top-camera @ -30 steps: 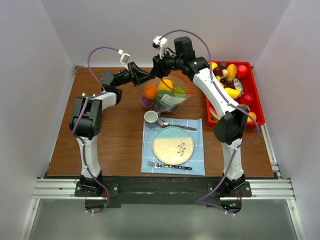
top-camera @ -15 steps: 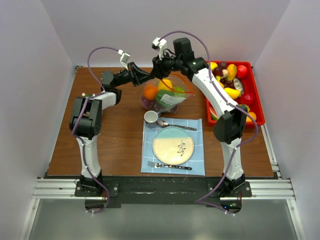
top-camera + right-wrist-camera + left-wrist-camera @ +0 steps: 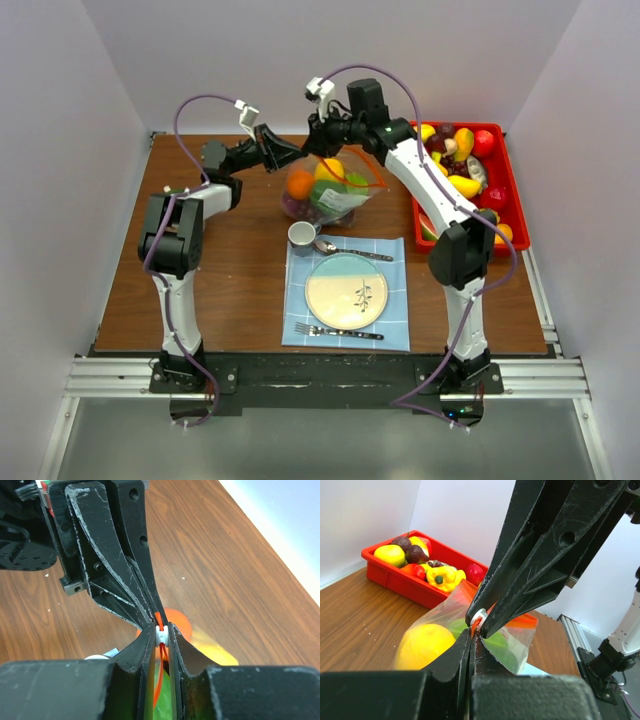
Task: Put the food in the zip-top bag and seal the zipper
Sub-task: Zip the zipper food storage bag at the center of the board, then reset both arms
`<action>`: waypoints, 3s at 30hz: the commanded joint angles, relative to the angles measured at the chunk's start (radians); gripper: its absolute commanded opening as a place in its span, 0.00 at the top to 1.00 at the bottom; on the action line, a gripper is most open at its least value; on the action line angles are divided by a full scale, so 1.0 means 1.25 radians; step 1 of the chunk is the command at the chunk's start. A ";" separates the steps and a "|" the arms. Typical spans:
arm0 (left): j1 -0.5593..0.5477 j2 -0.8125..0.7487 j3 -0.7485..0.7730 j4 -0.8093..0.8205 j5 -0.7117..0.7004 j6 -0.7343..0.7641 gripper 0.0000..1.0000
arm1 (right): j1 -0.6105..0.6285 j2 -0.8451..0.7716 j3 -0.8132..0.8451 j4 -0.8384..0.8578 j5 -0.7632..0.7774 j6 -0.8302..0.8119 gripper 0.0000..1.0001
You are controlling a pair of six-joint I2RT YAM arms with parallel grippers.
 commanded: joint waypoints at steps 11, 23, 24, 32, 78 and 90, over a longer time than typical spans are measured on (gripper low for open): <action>0.003 -0.114 -0.082 0.327 -0.156 0.209 1.00 | -0.012 -0.120 -0.123 -0.009 0.175 0.006 0.92; 0.003 -0.168 -0.170 0.188 -0.443 0.350 1.00 | -0.014 -0.229 -0.242 -0.029 0.301 0.022 0.96; 0.003 -0.171 -0.175 0.175 -0.458 0.353 1.00 | -0.015 -0.235 -0.262 -0.026 0.303 0.028 0.96; 0.003 -0.193 -0.192 0.094 -0.624 0.388 1.00 | -0.018 -0.315 -0.360 -0.014 0.342 0.055 0.97; 0.000 -0.146 -0.049 -0.267 -0.713 0.344 0.00 | -0.196 -0.156 -0.352 -0.048 0.533 0.325 0.95; -0.138 -0.311 -0.023 -0.748 -0.761 0.359 0.00 | -0.201 -0.292 -0.515 -0.010 0.586 0.406 0.44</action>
